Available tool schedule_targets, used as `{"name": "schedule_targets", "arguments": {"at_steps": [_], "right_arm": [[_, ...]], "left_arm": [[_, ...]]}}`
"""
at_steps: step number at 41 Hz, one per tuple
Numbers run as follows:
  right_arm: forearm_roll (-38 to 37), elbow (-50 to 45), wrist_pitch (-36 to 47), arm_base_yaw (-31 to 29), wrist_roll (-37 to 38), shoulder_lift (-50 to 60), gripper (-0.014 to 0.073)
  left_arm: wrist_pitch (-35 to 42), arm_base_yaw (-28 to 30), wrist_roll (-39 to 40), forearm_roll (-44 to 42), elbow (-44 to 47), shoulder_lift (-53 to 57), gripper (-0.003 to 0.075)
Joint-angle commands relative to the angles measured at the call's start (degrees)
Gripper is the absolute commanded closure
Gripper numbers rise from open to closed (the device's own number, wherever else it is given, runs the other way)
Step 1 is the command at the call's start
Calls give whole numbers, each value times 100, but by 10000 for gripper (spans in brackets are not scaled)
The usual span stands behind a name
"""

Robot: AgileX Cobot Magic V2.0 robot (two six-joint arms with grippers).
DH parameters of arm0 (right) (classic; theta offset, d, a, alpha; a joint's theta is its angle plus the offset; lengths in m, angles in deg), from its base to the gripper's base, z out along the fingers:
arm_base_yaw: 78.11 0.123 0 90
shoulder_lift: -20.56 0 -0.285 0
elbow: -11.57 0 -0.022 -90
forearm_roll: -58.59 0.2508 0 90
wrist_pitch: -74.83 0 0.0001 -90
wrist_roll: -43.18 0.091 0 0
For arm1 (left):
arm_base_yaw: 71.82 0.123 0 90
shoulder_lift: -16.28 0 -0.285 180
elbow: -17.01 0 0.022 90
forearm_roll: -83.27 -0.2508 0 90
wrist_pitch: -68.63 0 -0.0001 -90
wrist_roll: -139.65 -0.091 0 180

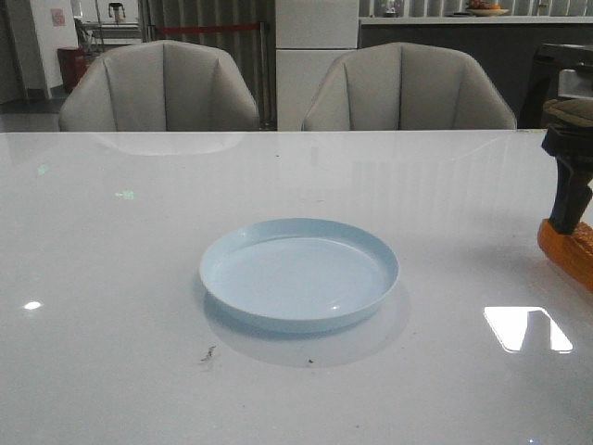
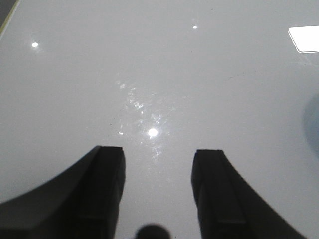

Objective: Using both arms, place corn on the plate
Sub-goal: 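Lower the right gripper over the orange corn cob and grasp it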

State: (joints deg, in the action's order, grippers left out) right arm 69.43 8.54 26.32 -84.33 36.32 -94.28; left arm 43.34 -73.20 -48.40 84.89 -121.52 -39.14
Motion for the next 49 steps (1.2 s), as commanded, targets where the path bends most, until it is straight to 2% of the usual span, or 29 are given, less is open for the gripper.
{"name": "schedule_targets", "arguments": {"at_steps": [1, 18, 24, 31, 37, 49], "right_arm": [[124, 181, 82, -12, -122, 166, -9], [163, 181, 13, -12, -138, -227, 5], [163, 181, -11, -12, -138, -227, 136], [301, 181, -138, -12, -138, -222, 386], [610, 320, -405, -12, -138, -203, 545], [1028, 1710, -1396, 48, -378, -203, 538]], "left_arm": [[424, 8, 45, 61, -176, 68, 340], [424, 8, 45, 61, -176, 68, 340], [424, 8, 45, 61, -176, 68, 340], [437, 8, 45, 61, -176, 68, 340], [442, 8, 45, 61, -176, 68, 340], [451, 8, 45, 61, -176, 68, 340]]}}
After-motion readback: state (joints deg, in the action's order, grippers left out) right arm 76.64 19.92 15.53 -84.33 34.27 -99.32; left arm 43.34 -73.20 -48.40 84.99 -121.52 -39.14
